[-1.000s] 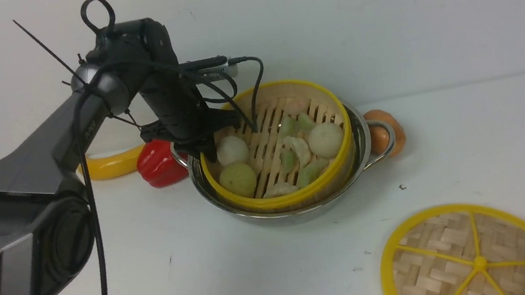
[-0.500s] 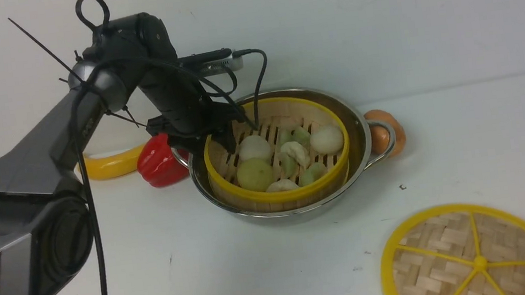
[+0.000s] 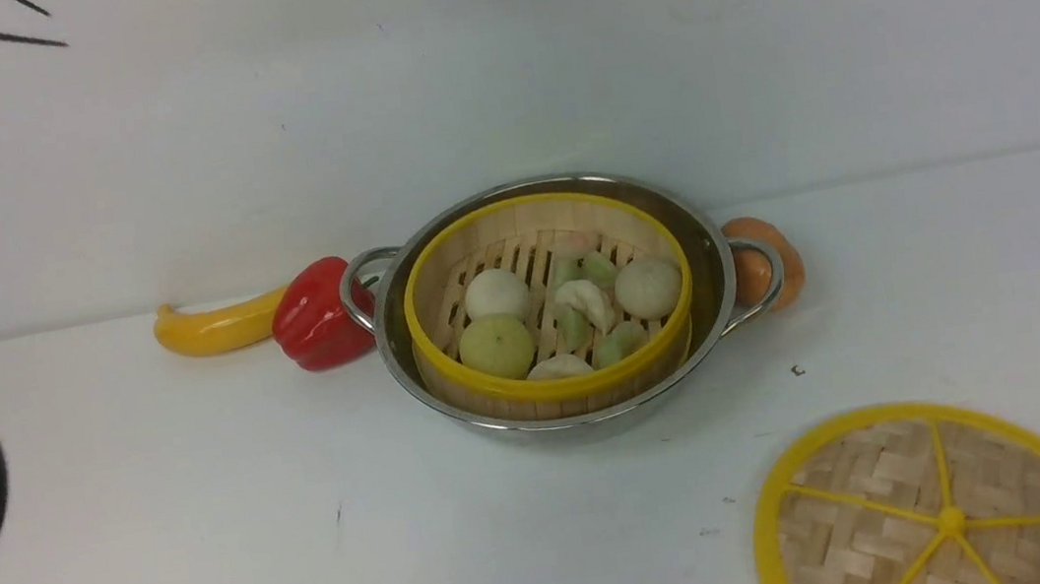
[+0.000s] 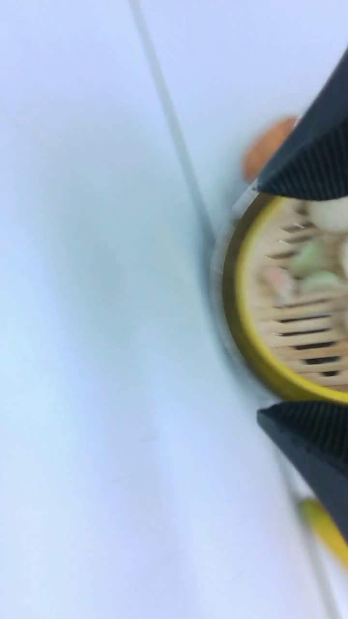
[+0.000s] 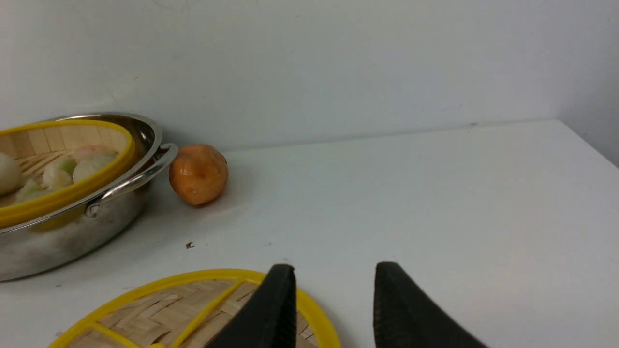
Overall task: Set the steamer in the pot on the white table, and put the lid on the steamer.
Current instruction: 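Move the gripper down to the bamboo steamer lid and grasp its center knob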
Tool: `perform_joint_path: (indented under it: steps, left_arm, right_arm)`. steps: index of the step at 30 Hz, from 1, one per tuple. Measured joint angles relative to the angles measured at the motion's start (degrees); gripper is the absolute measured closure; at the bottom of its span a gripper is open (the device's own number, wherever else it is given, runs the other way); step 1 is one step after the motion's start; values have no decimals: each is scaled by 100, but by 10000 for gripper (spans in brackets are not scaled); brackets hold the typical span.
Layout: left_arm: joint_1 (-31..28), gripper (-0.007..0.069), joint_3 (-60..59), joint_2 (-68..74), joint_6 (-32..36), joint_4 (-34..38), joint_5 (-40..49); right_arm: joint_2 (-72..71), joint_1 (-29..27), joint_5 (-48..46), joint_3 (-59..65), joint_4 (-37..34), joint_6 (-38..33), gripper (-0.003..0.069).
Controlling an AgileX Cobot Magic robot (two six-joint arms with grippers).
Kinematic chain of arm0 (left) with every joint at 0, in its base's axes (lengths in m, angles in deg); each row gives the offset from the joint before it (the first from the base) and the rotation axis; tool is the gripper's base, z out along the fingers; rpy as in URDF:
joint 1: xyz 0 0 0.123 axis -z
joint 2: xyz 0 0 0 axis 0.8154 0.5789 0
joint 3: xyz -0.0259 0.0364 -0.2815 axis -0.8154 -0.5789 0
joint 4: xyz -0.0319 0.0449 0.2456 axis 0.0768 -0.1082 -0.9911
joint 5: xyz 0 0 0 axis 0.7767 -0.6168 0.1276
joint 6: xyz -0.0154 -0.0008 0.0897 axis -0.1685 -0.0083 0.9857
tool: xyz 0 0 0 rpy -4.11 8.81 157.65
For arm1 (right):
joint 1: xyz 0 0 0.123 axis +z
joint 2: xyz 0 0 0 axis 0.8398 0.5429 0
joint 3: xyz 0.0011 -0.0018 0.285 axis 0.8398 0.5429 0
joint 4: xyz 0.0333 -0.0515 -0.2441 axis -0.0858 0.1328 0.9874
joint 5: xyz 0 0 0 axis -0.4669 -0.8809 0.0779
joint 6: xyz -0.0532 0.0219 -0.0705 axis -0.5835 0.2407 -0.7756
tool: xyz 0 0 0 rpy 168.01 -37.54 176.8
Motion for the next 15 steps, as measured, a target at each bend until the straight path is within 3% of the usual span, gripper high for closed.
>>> perform_joint_path:
  steps: [6, 15]
  left_arm:
    - [0, 242, 18, -1064, 546, -76, 0]
    - [0, 492, 24, -2017, 1263, 1219, 0]
  right_arm:
    - [0, 0, 0, 0, 0, 0, 416]
    - [0, 0, 0, 0, 0, 0, 416]
